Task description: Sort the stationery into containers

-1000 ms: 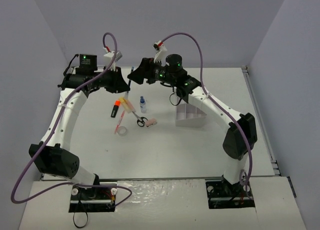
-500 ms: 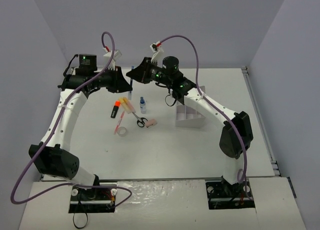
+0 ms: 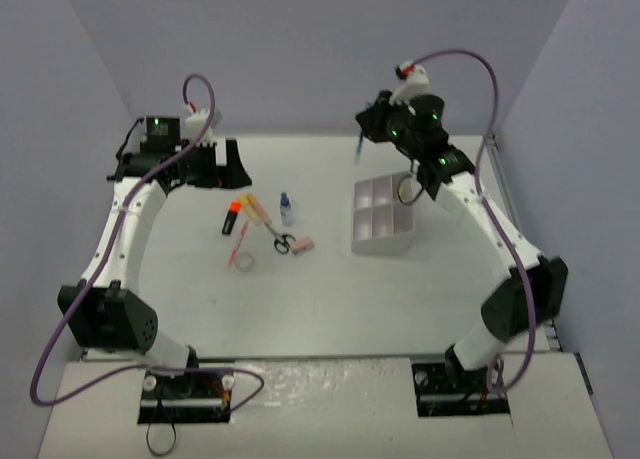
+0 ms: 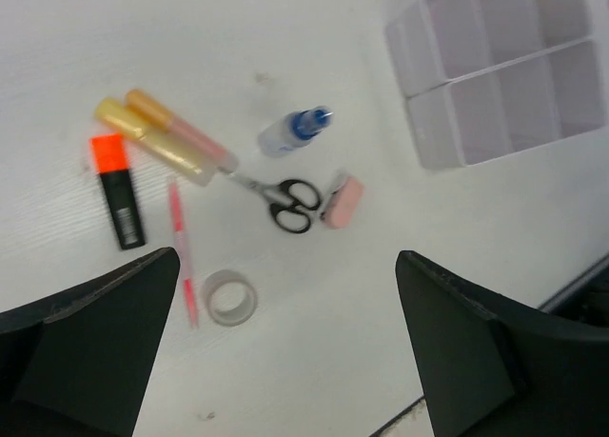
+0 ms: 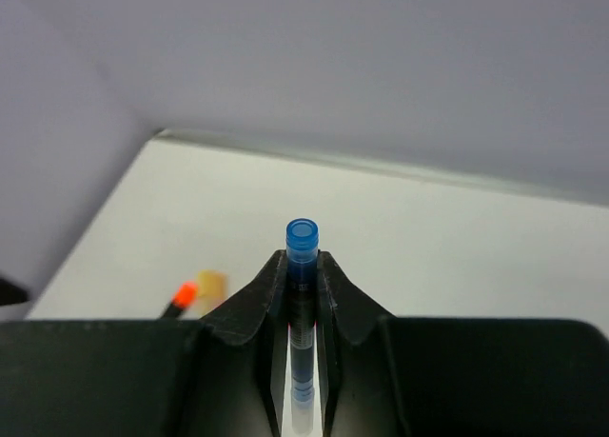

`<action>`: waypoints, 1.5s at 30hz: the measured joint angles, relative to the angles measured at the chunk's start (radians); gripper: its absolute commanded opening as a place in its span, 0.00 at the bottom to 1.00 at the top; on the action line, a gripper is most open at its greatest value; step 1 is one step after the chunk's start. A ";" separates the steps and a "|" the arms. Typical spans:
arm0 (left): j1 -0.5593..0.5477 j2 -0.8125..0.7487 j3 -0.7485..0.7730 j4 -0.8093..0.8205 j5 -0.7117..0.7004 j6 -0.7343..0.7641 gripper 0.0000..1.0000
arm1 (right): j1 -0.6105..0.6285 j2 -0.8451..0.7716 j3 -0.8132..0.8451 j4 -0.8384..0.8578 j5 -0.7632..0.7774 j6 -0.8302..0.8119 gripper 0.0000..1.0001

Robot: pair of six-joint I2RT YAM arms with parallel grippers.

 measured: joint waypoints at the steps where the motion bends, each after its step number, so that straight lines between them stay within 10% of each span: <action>1: 0.007 0.000 -0.012 -0.013 -0.041 0.020 0.97 | -0.032 -0.045 -0.020 -0.009 0.047 -0.042 0.00; 34: 0.012 -0.008 -0.274 -0.071 -0.308 0.213 0.97 | -0.221 -0.005 -0.360 0.188 0.153 -0.186 0.00; 40: 0.012 -0.008 -0.282 -0.072 -0.305 0.235 0.71 | -0.221 0.069 -0.365 0.197 0.155 -0.196 0.46; 45: 0.011 -0.004 -0.327 -0.071 -0.300 0.256 0.68 | -0.221 0.072 -0.369 0.190 0.153 -0.209 0.72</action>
